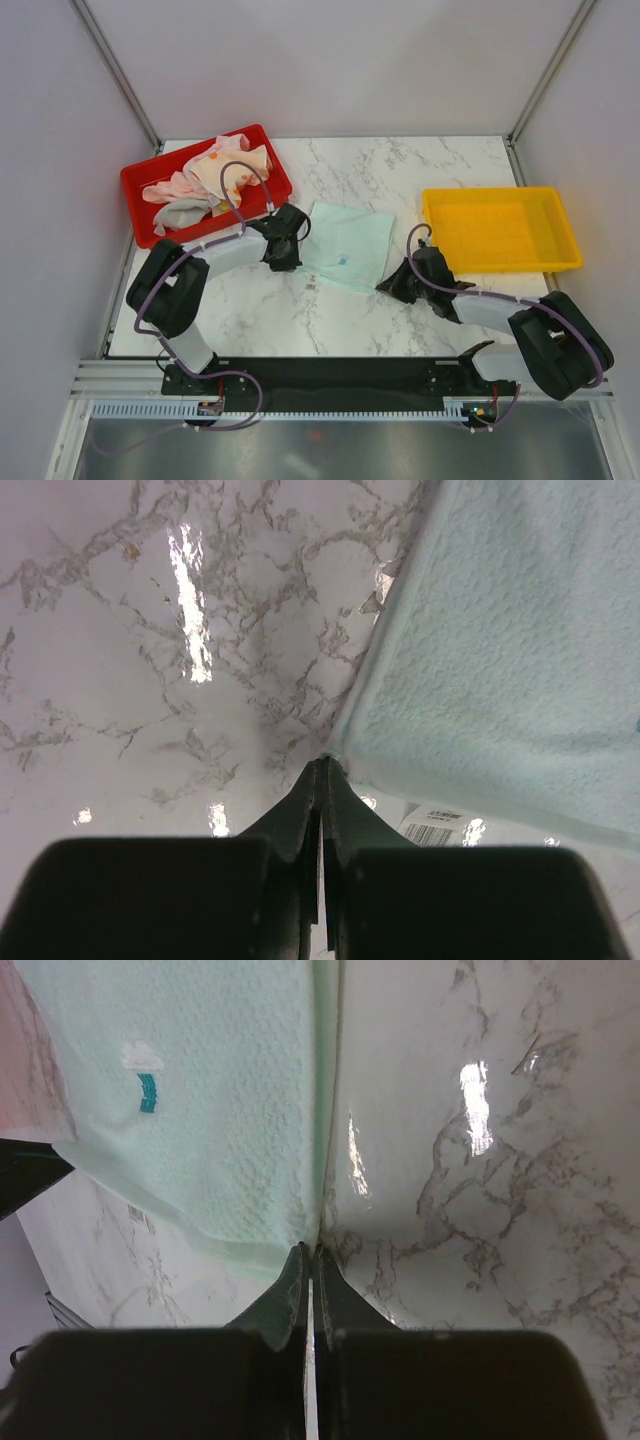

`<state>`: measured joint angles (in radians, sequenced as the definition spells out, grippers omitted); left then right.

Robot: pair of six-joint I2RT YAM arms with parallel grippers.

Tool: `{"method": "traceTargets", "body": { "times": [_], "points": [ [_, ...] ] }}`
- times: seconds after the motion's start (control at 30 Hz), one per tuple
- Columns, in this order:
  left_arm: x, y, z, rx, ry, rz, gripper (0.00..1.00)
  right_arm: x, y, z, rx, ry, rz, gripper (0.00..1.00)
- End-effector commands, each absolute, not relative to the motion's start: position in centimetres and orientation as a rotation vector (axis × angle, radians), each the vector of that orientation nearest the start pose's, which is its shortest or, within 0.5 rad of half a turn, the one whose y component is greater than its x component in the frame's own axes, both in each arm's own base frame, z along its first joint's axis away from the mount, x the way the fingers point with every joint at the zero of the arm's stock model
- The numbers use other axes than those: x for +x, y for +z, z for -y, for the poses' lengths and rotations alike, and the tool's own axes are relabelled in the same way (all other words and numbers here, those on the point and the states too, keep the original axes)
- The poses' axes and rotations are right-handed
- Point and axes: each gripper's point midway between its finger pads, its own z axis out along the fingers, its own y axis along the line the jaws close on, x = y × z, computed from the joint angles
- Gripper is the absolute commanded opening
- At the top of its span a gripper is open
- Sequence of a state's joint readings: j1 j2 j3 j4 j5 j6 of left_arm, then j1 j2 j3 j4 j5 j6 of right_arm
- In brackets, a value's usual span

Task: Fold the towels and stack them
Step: Fold the towel

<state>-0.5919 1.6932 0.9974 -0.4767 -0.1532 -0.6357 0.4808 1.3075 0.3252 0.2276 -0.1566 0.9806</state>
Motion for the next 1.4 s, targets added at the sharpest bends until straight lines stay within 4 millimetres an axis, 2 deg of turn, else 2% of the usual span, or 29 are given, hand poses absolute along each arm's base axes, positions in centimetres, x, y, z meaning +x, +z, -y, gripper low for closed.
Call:
{"method": "traceTargets", "body": {
  "times": [0.0, 0.1, 0.13, 0.23, 0.4, 0.5, 0.53, 0.73, 0.83, 0.9, 0.97, 1.13, 1.3, 1.37],
  "points": [
    [29.2, 1.7, 17.8, -0.131, -0.055, -2.684, 0.02, 23.2, 1.8, -19.0, 0.529, 0.863, -2.423, 0.00],
    [29.5, 2.6, 18.5, -0.111, -0.105, -2.666, 0.02, 23.8, 3.7, -19.2, 0.495, 0.877, -2.385, 0.00],
    [29.6, 2.8, 18.7, -0.108, -0.117, -2.664, 0.02, 24.4, 5.0, -19.4, 0.474, 0.888, -2.355, 0.00],
    [29.6, 3.5, 19.2, -0.113, -0.153, -2.660, 0.02, 24.8, 6.2, -19.6, 0.458, 0.878, -2.355, 0.00],
    [29.3, 5.0, 19.5, -0.152, -0.200, -2.659, 0.02, 24.6, 6.2, -20.1, 0.453, 0.902, -2.369, 0.00],
    [28.8, 5.6, 19.3, -0.169, -0.189, -2.675, 0.36, 24.2, 5.7, -19.7, 0.472, 0.886, -2.374, 0.00],
    [28.7, 5.9, 19.2, -0.173, -0.189, -2.675, 0.50, 23.9, 5.5, -19.5, 0.479, 0.884, -2.374, 0.00],
    [28.6, 6.1, 19.4, -0.214, -0.215, -2.674, 0.61, 23.7, 5.4, -19.4, 0.479, 0.881, -2.375, 0.00],
    [28.7, 6.0, 20.1, -0.228, -0.270, -2.667, 0.68, 23.6, 5.4, -19.3, 0.469, 0.877, -2.375, 0.00],
    [28.7, 5.8, 21.8, -0.226, -0.398, -2.664, 0.67, 23.6, 5.3, -19.3, 0.468, 0.871, -2.379, 0.00],
    [28.5, 5.4, 22.5, -0.246, -0.453, -2.674, 0.66, 23.6, 5.3, -19.3, 0.462, 0.869, -2.380, 0.00],
    [28.9, 3.8, 22.6, -0.267, -0.431, -2.706, 0.61, 23.5, 5.3, -19.3, 0.451, 0.874, -2.383, 0.00],
    [29.5, 3.3, 22.0, -0.306, -0.410, -2.712, 0.56, 23.3, 5.2, -19.1, 0.441, 0.862, -2.386, 0.00],
    [29.5, 3.2, 21.9, -0.311, -0.407, -2.716, 0.46, 23.3, 5.1, -19.1, 0.441, 0.858, -2.388, 0.00]
  ]
}}
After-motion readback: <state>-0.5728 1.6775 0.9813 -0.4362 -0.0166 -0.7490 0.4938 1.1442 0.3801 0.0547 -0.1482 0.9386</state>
